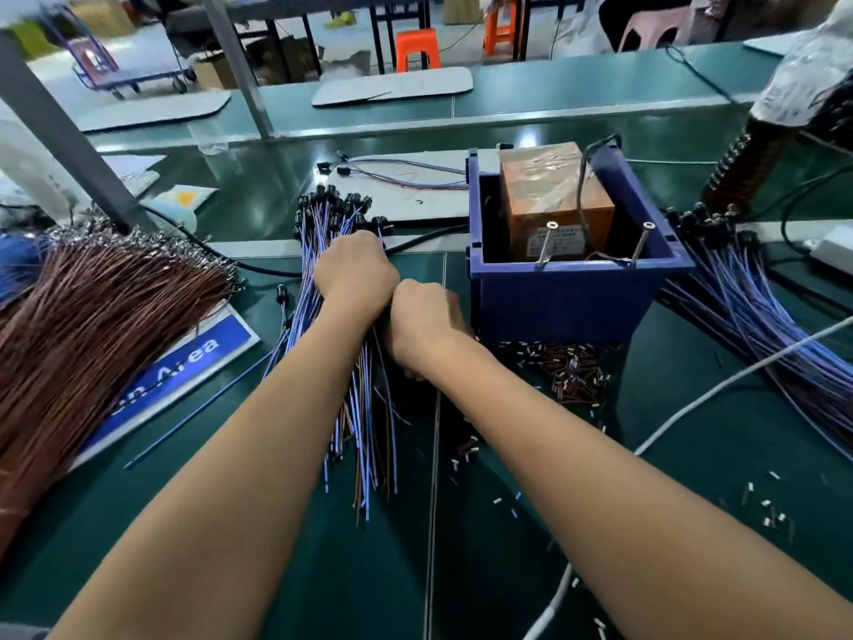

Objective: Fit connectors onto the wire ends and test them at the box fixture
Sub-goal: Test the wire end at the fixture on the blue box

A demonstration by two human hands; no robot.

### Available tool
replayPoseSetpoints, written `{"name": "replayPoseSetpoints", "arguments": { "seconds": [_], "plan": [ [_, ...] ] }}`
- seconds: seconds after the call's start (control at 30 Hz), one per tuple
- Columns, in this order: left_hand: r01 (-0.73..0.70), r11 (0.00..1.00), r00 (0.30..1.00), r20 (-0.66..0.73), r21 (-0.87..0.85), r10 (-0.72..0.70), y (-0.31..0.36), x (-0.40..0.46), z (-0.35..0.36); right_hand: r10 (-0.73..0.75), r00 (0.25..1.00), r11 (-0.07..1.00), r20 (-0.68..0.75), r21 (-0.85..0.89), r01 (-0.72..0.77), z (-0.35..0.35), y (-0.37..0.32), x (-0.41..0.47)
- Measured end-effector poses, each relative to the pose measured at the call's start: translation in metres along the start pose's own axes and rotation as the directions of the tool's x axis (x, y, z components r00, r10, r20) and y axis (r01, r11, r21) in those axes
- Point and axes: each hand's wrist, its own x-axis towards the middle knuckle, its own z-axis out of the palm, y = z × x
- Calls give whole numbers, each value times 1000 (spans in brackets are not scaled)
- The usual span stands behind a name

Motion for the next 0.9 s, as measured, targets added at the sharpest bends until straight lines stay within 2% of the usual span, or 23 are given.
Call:
{"name": "replayPoseSetpoints", "arguments": {
  "seconds": [0.07, 0.1, 0.13, 0.2, 0.23, 0.3, 0.37, 0.43, 0.47, 0.53, 0.57, 0.7, 0.8, 0.9],
  "plan": [
    [52, 959, 999, 16, -279, -50, 4, -2, -6, 10, 999, 997, -33, 81, -7, 0, 2, -1],
    [84, 880, 996, 41, -468, -74, 6, -4, -10, 22, 997, 991, -70, 136, -12, 0, 3, -5],
    [127, 740, 992, 82, -661, -97, 11, -5, -16, 31, 994, 980, -107, 199, -9, -1, 3, -10],
    [215, 338, 974, 174, -916, -148, 19, -9, -26, 7, 981, 942, -194, 331, 59, -3, 2, -23],
    [227, 163, 965, 199, -960, -170, 22, -12, -34, -20, 971, 921, -237, 375, 110, -4, 1, -29],
    [193, -36, 961, 196, -981, -195, 23, -21, -52, -69, 956, 888, -284, 420, 189, -10, 1, -38],
    [148, -237, 970, 188, -960, -155, 17, -24, -73, -123, 956, 851, -265, 468, 239, -16, 0, -44],
    [128, -461, 981, 181, -878, -74, 15, -28, -94, -139, 976, 717, -167, 663, 215, -25, 2, -52],
    [116, -536, 984, 170, -836, -53, 15, -30, -101, -155, 985, 591, -79, 792, 156, -31, 2, -56],
    [81, -618, 989, 141, -782, -50, 19, -34, -107, -237, 970, 343, 56, 939, 30, -42, 3, -62],
    [65, -627, 990, 128, -776, -55, 24, -38, -108, -269, 961, 319, 60, 947, 30, -47, 5, -64],
    [77, -599, 989, 138, -797, -56, 23, -47, -106, -306, 949, 539, -70, 809, 234, -62, 39, -69],
    [87, -574, 986, 152, -814, -67, 12, -48, -106, -325, 944, 657, -60, 703, 271, -77, 82, -79],
    [16, -486, 993, 71, -874, -94, 7, -56, -101, -315, 947, 731, -59, 622, 282, -93, 125, -86]
  ]
}}
